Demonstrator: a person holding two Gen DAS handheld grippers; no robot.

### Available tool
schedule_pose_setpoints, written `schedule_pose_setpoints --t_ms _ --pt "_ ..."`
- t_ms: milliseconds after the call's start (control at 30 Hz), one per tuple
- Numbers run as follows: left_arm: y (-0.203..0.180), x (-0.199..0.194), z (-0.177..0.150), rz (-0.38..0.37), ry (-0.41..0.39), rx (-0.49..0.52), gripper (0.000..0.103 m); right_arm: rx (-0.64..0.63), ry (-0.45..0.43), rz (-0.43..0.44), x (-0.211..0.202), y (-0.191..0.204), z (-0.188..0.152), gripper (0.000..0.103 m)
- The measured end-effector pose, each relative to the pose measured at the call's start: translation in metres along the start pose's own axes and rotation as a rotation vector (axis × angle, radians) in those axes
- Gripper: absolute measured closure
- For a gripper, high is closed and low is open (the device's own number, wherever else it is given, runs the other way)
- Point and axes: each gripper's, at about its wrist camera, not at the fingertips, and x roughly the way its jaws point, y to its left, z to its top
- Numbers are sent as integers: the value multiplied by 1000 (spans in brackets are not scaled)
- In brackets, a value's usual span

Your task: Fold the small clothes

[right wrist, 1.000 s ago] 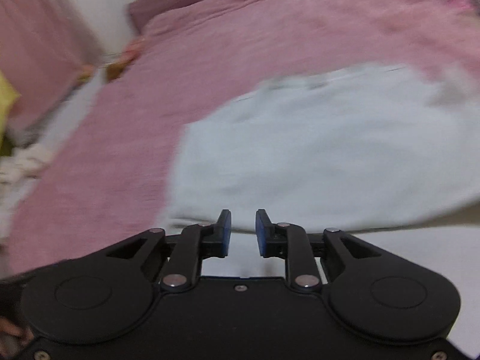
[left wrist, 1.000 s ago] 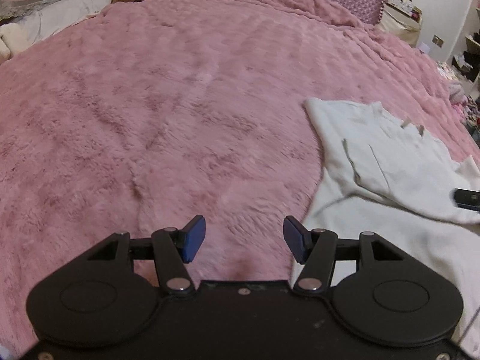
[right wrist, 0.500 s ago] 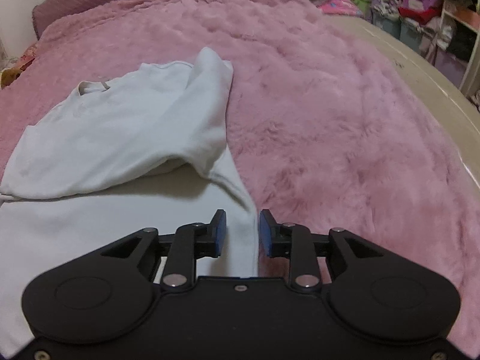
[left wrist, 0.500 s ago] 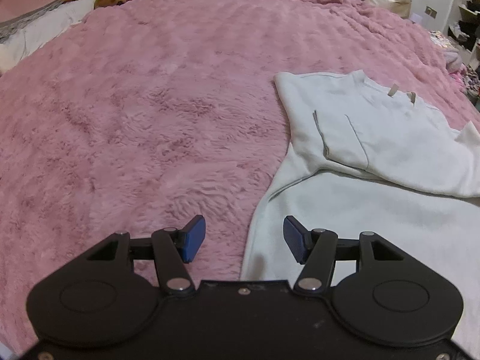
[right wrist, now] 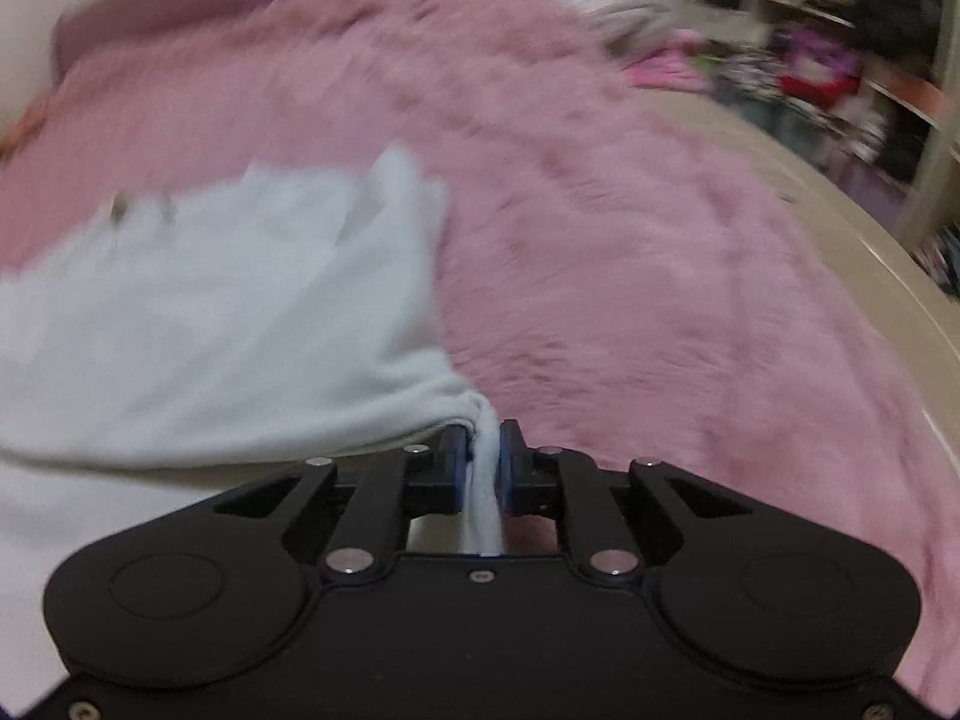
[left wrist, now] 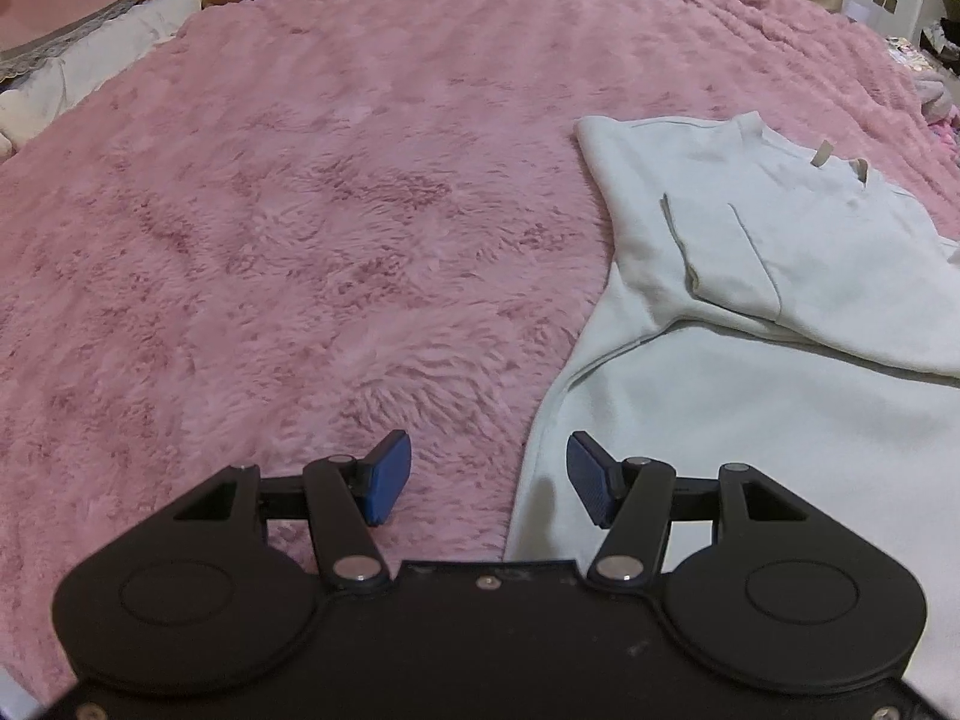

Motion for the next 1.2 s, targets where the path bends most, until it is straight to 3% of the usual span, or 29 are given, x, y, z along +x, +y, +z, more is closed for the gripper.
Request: schedule_pose_setpoints --t_ms 33,67,133,200,367,533,600,833,867,900,967,1033,1100,1133,1167,1200 --pt "1 1 0 2 1 -1 44 15 -9 -39 -5 -2 -4 103" --pt "1 2 0 3 3 -1 44 5 -13 -112 -7 -3 -9 103" --pt "2 4 -1 3 7 -4 44 18 -9 -168 -4 -16 -14 103" --pt "2 5 -1 0 8 -4 44 98 45 -93 3 -36 -15 103" --pt "0 7 -2 3 1 1 44 33 -51 69 -14 -36 3 103" --pt "1 15 -1 -9 -11 -19 44 85 -18 247 11 -37 42 84" --pt "1 19 1 -15 -15 -25 44 79 0 274 26 -29 53 74" --pt "2 34 5 -16 1 -28 44 67 2 274 83 -5 88 68" --pt "3 34 5 -16 0 -29 44 63 12 280 92 -5 92 79" --pt "3 36 5 -20 1 -33 44 56 22 289 98 -2 93 102" --pt "5 38 6 -25 6 -43 44 65 19 322 101 6 97 102" --pt "6 39 6 -27 9 -47 44 48 -57 380 90 15 100 102" --pt "6 40 6 -26 10 -44 44 27 -112 383 83 25 101 102" --pt "5 40 6 -26 11 -41 44 5 -86 367 85 30 100 97" --pt "5 40 5 -25 10 -38 44 -17 -22 362 93 35 99 84" --pt "5 40 5 -25 9 -37 44 -28 58 379 102 36 97 63"
